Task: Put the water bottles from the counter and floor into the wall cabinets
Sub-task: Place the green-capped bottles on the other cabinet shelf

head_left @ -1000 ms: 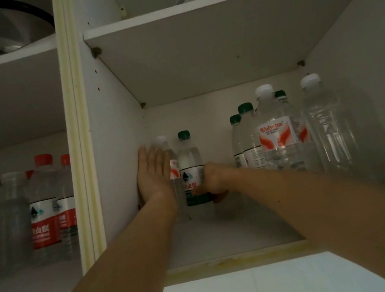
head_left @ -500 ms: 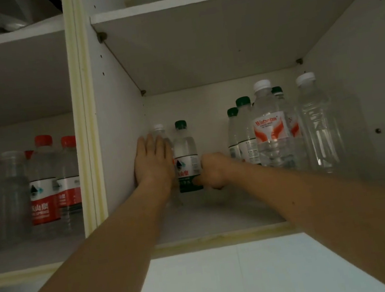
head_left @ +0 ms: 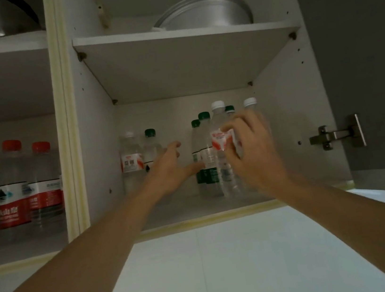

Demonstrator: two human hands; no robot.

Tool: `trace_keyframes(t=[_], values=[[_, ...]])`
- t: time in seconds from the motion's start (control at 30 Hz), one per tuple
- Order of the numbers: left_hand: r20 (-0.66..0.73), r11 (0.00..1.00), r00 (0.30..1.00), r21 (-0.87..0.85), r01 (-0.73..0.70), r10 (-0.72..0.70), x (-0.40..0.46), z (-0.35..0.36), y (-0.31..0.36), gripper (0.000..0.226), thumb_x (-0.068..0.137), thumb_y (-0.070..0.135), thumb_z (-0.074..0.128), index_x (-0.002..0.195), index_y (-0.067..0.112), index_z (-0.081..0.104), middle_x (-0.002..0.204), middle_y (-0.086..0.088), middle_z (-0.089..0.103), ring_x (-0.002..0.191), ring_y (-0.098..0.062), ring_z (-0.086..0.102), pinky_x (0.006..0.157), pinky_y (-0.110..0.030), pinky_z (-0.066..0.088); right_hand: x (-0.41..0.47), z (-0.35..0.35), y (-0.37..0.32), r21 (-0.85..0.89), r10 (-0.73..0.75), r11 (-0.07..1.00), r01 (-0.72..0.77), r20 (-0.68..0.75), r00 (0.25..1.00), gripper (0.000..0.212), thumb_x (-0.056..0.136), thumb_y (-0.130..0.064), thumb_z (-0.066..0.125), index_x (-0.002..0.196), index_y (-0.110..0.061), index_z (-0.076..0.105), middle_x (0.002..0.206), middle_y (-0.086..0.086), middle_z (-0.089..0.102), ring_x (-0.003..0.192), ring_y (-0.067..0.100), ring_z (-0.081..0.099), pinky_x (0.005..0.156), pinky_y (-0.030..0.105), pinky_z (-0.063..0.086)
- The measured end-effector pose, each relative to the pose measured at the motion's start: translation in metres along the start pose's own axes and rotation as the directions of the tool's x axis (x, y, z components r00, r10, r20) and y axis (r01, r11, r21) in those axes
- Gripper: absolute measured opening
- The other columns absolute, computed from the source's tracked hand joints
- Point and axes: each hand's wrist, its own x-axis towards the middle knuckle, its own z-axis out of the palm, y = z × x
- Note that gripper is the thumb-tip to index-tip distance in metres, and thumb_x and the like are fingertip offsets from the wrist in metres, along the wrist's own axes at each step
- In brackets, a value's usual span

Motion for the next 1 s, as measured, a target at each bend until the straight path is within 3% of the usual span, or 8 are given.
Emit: trace_keyframes(t=[0.13, 0.27, 0.37, 0.43, 0.5, 0.6, 0.87, 1.0], values=[[0.14, 0.976, 0.99, -0.218, -0.001, 0.032, 0.002, 0.023, 0.034, 0.122, 0.058, 0.07, 0.08, 0.153, 0.046, 0.008, 0.159, -0.005, 0.027, 0.139, -0.031, 0.038, 0.108, -0.055, 0.042, -0.011, -0.019, 0.031, -0.071, 0.274, 0.959, -0.275, -0.015, 0.962, 0.071, 0.081, -0.036, 0.077, 0.14, -0.02, 0.042, 0.142, 0.012, 0.034, 0.127, 0.027, 0.035, 0.104, 0.044, 0.043], [0.234, 0.98, 0.972, -0.193, 0.055, -0.008, 0.006, 0.044, 0.046, 0.114, 0.069, 0.057, 0.083, 0.154, 0.046, 0.009, 0.156, -0.007, 0.03, 0.137, -0.034, 0.039, 0.108, -0.058, 0.042, -0.023, -0.022, 0.054, 0.069, 0.497, 0.84, -0.538, 0.299, 0.815, 0.106, 0.069, -0.054, 0.084, 0.15, -0.036, 0.018, 0.147, 0.006, 0.028, 0.132, 0.029, 0.038, 0.106, 0.052, 0.043], [0.204, 0.965, 0.979, -0.259, 0.04, 0.014, 0.003, 0.057, 0.047, 0.103, 0.074, 0.04, 0.085, 0.153, 0.04, 0.02, 0.146, -0.002, 0.044, 0.137, -0.03, 0.042, 0.11, -0.051, 0.04, -0.032, -0.018, 0.061, 0.167, 0.498, 0.788, -0.593, 0.394, 0.773, 0.1, 0.072, -0.042, 0.086, 0.146, -0.047, 0.019, 0.134, 0.002, 0.045, 0.115, 0.024, 0.057, 0.093, 0.048, 0.054], [0.138, 0.955, 0.99, -0.296, 0.029, 0.012, 0.0, 0.061, 0.048, 0.089, 0.076, 0.033, 0.085, 0.149, 0.034, 0.033, 0.121, 0.012, 0.054, 0.128, -0.024, 0.051, 0.104, -0.041, 0.046, -0.035, -0.014, 0.066, 0.141, 0.501, 0.8, -0.584, 0.378, 0.778, 0.094, 0.078, -0.032, 0.084, 0.143, -0.052, 0.019, 0.126, -0.002, 0.047, 0.105, 0.019, 0.058, 0.085, 0.039, 0.054], [0.135, 0.954, 0.991, -0.294, 0.055, -0.016, -0.003, 0.064, 0.053, 0.079, 0.077, 0.034, 0.084, 0.143, 0.033, 0.04, 0.104, 0.022, 0.049, 0.122, -0.02, 0.05, 0.105, -0.047, 0.046, -0.035, -0.011, 0.07, 0.106, 0.516, 0.802, -0.587, 0.371, 0.772, 0.092, 0.082, -0.021, 0.08, 0.143, -0.051, 0.019, 0.124, -0.002, 0.049, 0.1, 0.018, 0.059, 0.084, 0.037, 0.054], [0.153, 0.949, 0.988, -0.308, 0.07, -0.024, -0.003, 0.066, 0.058, 0.064, 0.079, 0.032, 0.082, 0.134, 0.029, 0.049, 0.12, 0.008, 0.063, 0.121, -0.022, 0.056, 0.106, -0.054, 0.045, -0.036, -0.01, 0.074, 0.073, 0.553, 0.789, -0.61, 0.349, 0.757, 0.084, 0.086, -0.011, 0.075, 0.141, -0.048, 0.023, 0.117, -0.004, 0.05, 0.096, 0.016, 0.056, 0.084, 0.035, 0.052], [0.217, 0.925, 0.975, -0.378, 0.048, 0.038, 0.002, 0.091, 0.08, 0.066, 0.089, 0.021, 0.073, 0.142, 0.026, 0.035, 0.128, 0.004, 0.056, 0.115, -0.015, 0.054, 0.091, -0.032, 0.045, -0.039, -0.011, 0.067, -0.128, 0.619, 0.785, -0.607, 0.2, 0.759, 0.087, 0.085, -0.006, 0.075, 0.148, -0.035, 0.022, 0.131, 0.014, 0.047, 0.117, 0.034, 0.054, 0.091, 0.053, 0.054], [0.292, 0.879, 0.956, -0.464, 0.105, 0.04, 0.008, 0.099, 0.084, 0.043, 0.091, 0.012, 0.07, 0.107, 0.043, 0.045, 0.109, 0.012, 0.058, 0.097, -0.002, 0.056, 0.09, -0.029, 0.05, -0.038, -0.019, 0.063, -0.251, 0.658, 0.745, -0.618, 0.128, 0.742, 0.086, 0.085, -0.01, 0.076, 0.152, -0.028, 0.024, 0.137, 0.018, 0.046, 0.121, 0.038, 0.052, 0.091, 0.051, 0.054]])
